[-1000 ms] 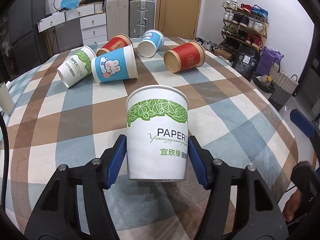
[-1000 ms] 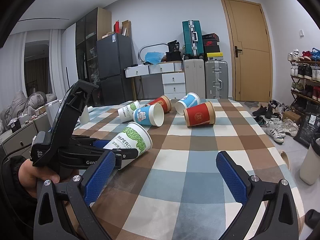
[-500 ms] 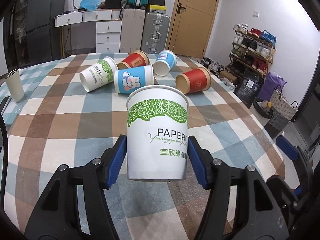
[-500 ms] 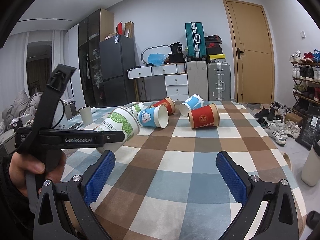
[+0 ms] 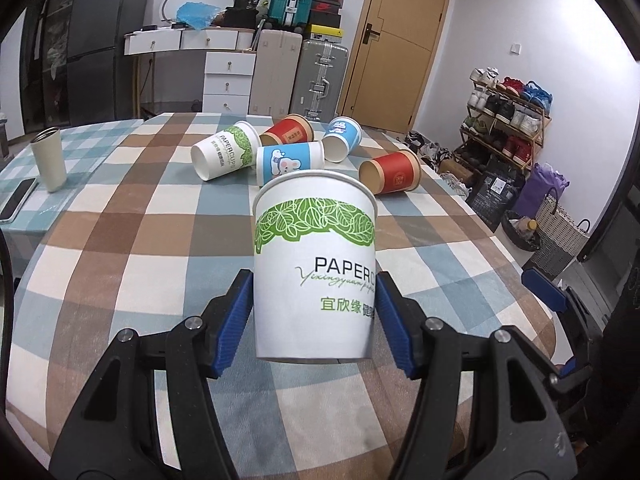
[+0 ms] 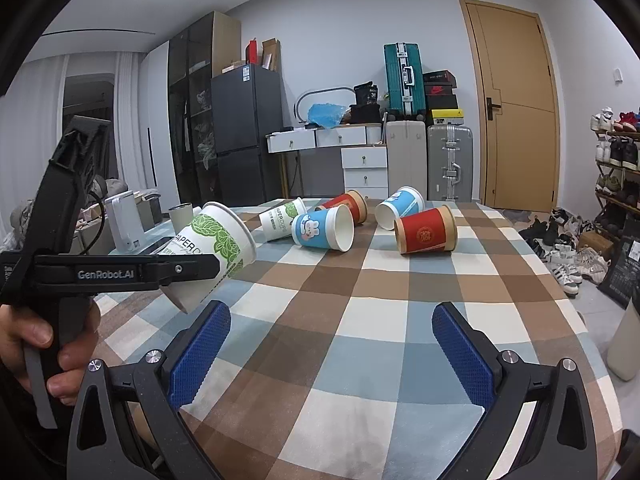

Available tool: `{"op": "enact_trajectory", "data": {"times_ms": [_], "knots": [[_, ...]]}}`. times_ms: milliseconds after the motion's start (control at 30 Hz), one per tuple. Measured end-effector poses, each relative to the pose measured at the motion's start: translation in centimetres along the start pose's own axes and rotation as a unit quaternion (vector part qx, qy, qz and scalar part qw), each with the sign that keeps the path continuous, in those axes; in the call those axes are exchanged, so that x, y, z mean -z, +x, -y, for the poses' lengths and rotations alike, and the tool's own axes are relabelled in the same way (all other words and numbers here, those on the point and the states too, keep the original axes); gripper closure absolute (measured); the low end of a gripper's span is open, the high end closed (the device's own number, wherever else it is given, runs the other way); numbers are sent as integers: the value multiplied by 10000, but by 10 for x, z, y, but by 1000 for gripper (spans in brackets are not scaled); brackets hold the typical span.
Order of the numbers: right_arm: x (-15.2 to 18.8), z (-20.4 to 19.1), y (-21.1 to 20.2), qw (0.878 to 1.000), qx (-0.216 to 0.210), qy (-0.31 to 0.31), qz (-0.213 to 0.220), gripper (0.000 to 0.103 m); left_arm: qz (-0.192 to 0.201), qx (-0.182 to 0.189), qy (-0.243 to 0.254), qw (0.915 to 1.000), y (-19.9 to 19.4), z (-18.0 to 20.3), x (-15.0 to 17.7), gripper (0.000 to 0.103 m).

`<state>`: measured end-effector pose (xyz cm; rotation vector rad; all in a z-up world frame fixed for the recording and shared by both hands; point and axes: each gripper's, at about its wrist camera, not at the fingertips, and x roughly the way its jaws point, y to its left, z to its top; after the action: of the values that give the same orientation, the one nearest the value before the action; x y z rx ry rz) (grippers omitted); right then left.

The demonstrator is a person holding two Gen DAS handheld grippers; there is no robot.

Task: Flip cup upright
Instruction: 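Lift the white leaf-print cup with the left tool and tilt it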

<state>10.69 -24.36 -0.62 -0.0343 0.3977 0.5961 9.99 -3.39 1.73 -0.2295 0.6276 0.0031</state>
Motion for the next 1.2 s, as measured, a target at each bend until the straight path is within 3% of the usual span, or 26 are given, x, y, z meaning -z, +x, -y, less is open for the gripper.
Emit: {"op": "enact_trajectory", "data": {"times_ms": [433,1200], "knots": [[0,-3,-1,10000,-11,-20,-11,0,-193,84,9,9998,-15,5,35,45],[3,-11,-3,9999,-63,-127,-76,0,-486,232,34,9985,-11,8,63,44]]}}
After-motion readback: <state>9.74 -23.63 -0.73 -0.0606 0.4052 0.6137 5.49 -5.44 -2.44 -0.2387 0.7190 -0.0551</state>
